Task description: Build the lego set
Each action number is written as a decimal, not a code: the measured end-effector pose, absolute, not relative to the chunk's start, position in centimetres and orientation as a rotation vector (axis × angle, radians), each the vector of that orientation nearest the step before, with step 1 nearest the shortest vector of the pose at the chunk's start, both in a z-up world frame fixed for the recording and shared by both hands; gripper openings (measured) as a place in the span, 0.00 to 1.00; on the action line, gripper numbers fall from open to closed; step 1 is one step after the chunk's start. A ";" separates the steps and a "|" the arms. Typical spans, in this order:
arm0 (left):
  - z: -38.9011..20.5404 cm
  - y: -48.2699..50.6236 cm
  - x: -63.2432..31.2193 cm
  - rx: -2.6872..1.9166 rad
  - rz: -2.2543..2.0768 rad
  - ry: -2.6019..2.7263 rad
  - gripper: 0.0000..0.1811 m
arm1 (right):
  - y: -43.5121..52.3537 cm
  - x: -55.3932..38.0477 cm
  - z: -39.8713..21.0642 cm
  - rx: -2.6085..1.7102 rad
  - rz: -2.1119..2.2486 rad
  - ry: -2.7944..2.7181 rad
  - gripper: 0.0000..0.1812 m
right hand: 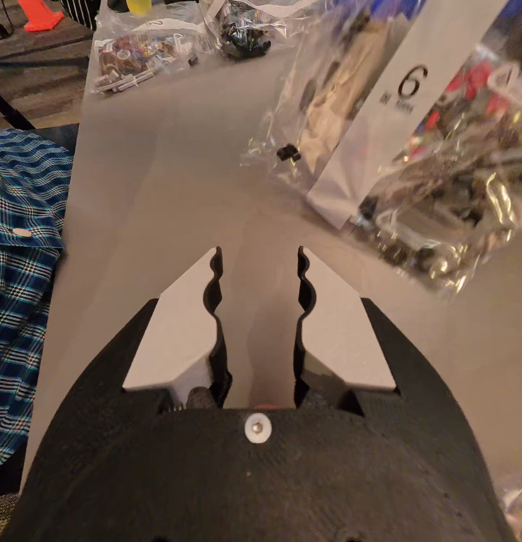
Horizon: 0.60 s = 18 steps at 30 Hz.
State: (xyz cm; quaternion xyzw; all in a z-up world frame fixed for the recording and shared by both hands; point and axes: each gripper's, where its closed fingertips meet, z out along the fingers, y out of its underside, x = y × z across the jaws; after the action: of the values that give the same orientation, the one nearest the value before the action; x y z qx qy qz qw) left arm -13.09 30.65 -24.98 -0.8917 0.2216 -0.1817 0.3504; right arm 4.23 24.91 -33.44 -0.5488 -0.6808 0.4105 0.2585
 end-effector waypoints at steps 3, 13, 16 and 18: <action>-23.2 29.0 -15.7 -2.271 -0.404 0.475 0.00 | 24.7 4.1 -33.6 -1.487 1.126 -1.853 0.26; -16.3 25.7 -23.4 -2.171 -0.178 0.300 0.00 | 24.2 3.8 -34.4 -1.502 1.147 -1.877 0.26; -13.6 25.6 -25.4 -2.143 -0.124 0.277 0.00 | 24.2 3.8 -34.4 -1.502 1.152 -1.877 0.26; -11.5 25.9 -26.8 -2.113 -0.084 0.260 0.00 | 24.2 3.8 -34.3 -1.504 1.160 -1.875 0.26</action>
State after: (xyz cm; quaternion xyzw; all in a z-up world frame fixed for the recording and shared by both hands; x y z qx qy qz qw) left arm -26.76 25.89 -11.48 -0.8678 0.1066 -0.0343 0.4841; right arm 3.83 24.23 -34.32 -0.5479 -0.6829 0.4227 0.2341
